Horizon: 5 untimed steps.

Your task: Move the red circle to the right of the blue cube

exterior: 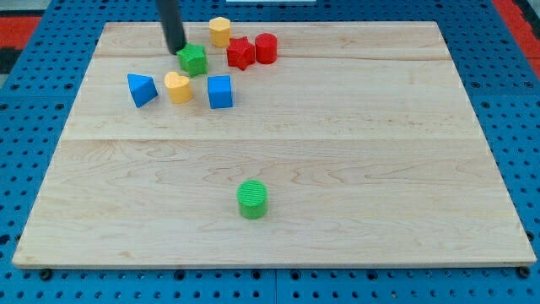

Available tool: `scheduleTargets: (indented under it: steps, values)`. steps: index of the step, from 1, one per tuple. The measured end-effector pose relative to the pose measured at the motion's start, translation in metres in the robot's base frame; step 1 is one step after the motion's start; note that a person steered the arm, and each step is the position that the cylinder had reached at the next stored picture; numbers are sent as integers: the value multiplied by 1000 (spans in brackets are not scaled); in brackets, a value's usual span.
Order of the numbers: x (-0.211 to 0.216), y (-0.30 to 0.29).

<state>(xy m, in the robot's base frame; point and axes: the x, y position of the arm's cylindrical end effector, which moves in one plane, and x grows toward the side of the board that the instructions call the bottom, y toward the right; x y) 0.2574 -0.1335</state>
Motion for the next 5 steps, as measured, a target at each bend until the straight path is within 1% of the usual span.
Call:
scheduleTargets:
  steps: [2, 3, 4, 5]
  values:
    - [-7, 45]
    - [-23, 61]
    - [-35, 113]
    - [-23, 144]
